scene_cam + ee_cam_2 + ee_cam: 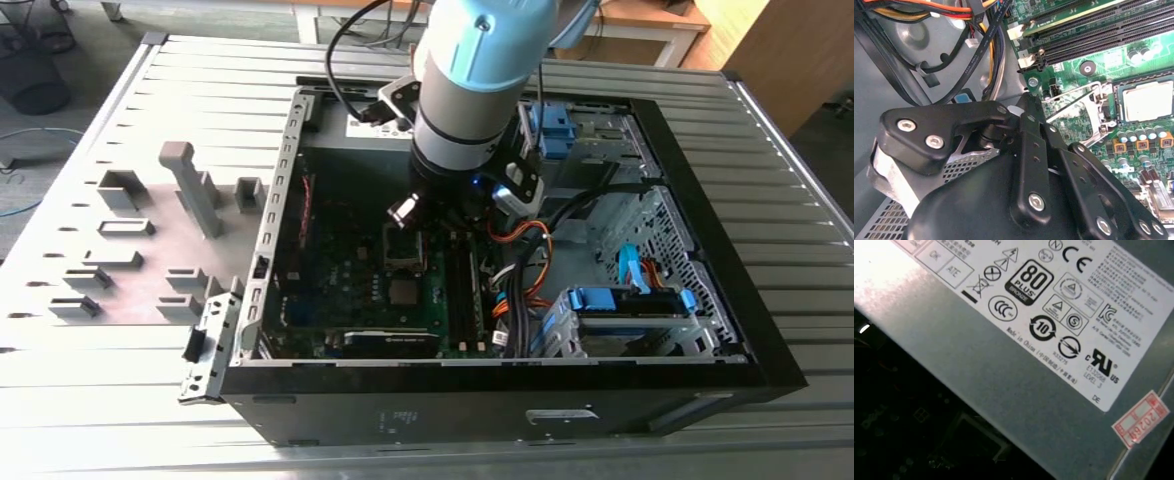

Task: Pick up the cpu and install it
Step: 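Close the cpu cover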

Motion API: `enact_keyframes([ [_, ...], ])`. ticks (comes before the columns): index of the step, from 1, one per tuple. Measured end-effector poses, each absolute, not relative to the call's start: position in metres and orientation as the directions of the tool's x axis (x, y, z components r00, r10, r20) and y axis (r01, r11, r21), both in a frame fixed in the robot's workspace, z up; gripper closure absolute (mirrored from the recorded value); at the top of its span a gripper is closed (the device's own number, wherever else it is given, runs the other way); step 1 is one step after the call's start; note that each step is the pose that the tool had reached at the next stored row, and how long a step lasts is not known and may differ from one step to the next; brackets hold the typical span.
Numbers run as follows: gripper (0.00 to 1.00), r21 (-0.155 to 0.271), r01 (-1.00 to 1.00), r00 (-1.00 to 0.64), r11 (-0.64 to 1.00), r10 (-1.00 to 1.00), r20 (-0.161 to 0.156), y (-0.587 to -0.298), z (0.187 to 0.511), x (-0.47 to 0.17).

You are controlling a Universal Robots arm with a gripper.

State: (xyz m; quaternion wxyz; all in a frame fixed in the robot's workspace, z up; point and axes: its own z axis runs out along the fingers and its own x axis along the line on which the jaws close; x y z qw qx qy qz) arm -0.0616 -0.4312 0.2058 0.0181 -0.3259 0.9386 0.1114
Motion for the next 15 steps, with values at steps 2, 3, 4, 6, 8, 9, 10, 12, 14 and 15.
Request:
enact_keyframes([
  [2, 0.89, 0.197, -0.616, -0.787, 0.763, -0.608, -0.106, -0.4313, 0.2091, -0.0617],
  [3, 0.89, 0.197, -0.616, -0.787, 0.763, -0.608, -0.106, -0.4314, 0.2099, -0.0617],
  [4, 0.89, 0.197, -0.616, -0.786, 0.762, -0.608, -0.106, -0.4315, 0.2105, -0.0617],
  [6, 0.89, 0.195, -0.618, -0.785, 0.761, -0.611, -0.105, -0.4318, 0.2112, -0.0616],
  [8, 0.89, 0.192, -0.621, -0.783, 0.76, -0.613, -0.103, -0.4323, 0.2119, -0.0617],
  [9, 0.89, 0.191, -0.622, -0.782, 0.76, -0.615, -0.101, -0.4325, 0.2123, -0.0616],
  [10, 0.89, 0.19, -0.623, -0.781, 0.759, -0.616, -0.1, -0.4327, 0.2127, -0.0617],
  [12, 0.89, 0.187, -0.626, -0.779, 0.757, -0.619, -0.098, -0.4331, 0.2138, -0.0616],
  [14, 0.89, 0.186, -0.628, -0.777, 0.756, -0.622, -0.097, -0.4334, 0.2151, -0.0617],
  [15, 0.89, 0.185, -0.629, -0.776, 0.755, -0.623, -0.097, -0.4335, 0.2159, -0.0616],
])
